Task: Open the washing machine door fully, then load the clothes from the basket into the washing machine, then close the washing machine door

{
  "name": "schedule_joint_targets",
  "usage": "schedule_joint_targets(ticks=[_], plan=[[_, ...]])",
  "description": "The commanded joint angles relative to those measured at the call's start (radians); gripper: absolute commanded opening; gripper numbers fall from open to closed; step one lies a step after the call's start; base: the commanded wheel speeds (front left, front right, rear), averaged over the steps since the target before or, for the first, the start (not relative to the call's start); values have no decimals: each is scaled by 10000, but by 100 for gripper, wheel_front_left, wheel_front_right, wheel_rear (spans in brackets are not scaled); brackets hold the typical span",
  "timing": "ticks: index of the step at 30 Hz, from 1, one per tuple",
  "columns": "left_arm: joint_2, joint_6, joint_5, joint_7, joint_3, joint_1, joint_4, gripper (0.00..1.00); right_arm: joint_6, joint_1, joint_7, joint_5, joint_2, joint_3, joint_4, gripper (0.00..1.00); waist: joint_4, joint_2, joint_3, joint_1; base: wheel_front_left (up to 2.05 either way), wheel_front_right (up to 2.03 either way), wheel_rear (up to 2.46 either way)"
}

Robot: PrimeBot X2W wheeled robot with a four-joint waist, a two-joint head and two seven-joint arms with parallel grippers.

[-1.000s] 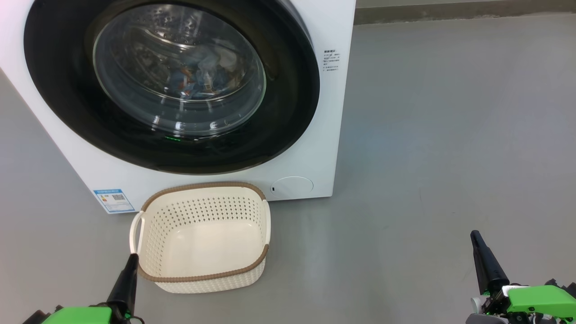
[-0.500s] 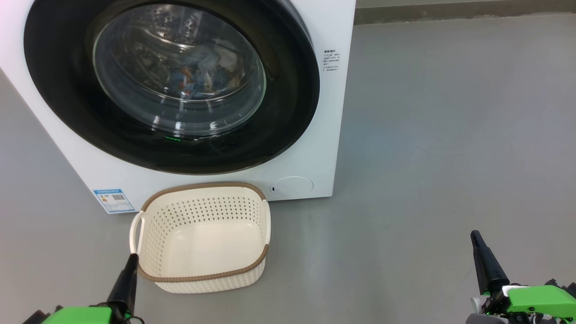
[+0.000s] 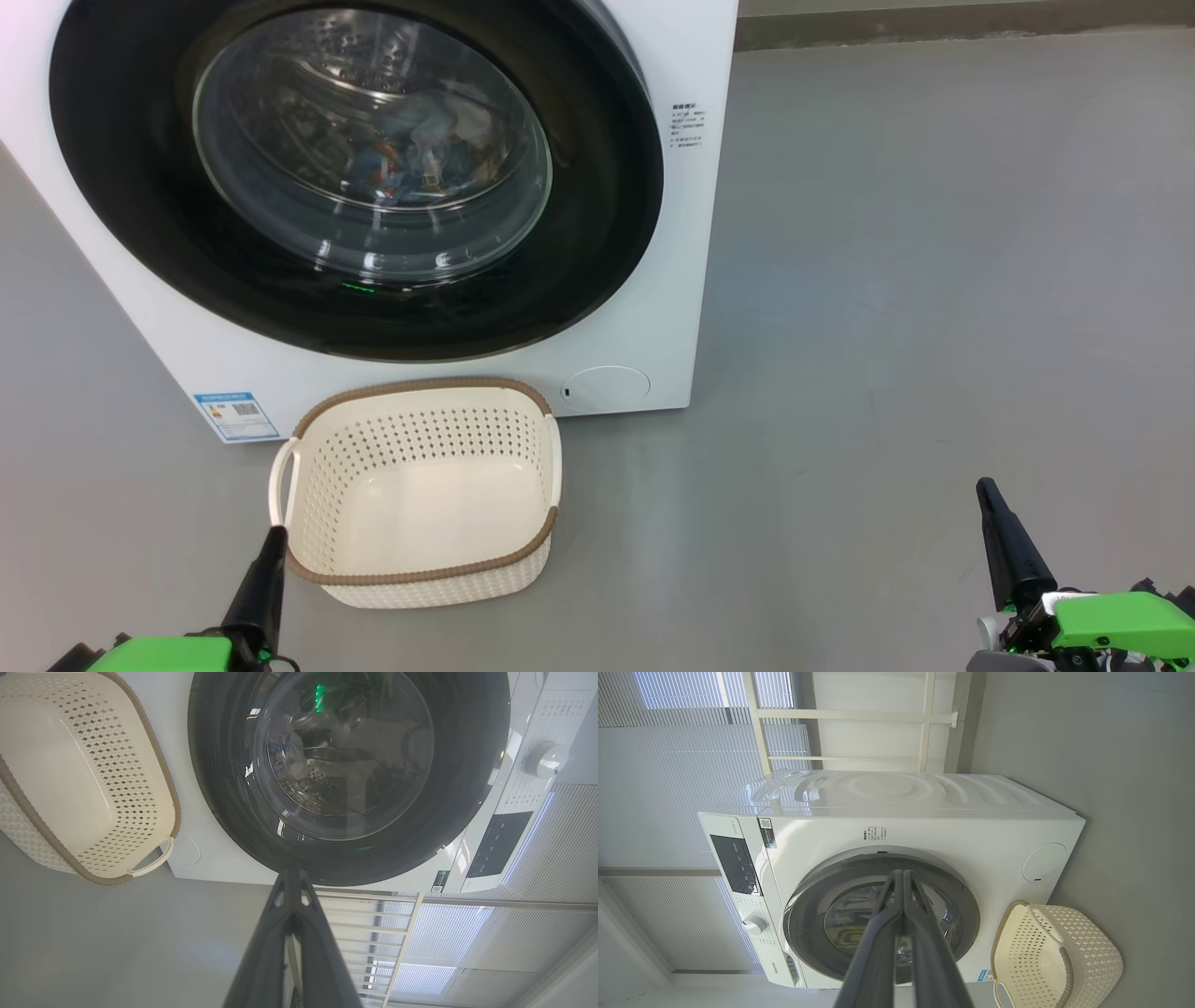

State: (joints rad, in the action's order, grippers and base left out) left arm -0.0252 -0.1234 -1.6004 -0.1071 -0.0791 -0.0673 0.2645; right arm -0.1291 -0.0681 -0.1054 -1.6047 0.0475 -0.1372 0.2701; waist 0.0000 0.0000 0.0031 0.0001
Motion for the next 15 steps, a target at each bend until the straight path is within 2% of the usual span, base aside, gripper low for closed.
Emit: schedule_joint_targets(ticks=[1,15], plan=[[-250,-73,-84,-59,-344,-408,-193,0,-16,-397,-73,-45,40,241,-254,0,0,0,0,0,0,0,0],[-250,-73,-84,-59,-344,-408,-193,0,-16,-398,-76,-42,38,237,-254,0,0,0,0,-1,0,0,0]])
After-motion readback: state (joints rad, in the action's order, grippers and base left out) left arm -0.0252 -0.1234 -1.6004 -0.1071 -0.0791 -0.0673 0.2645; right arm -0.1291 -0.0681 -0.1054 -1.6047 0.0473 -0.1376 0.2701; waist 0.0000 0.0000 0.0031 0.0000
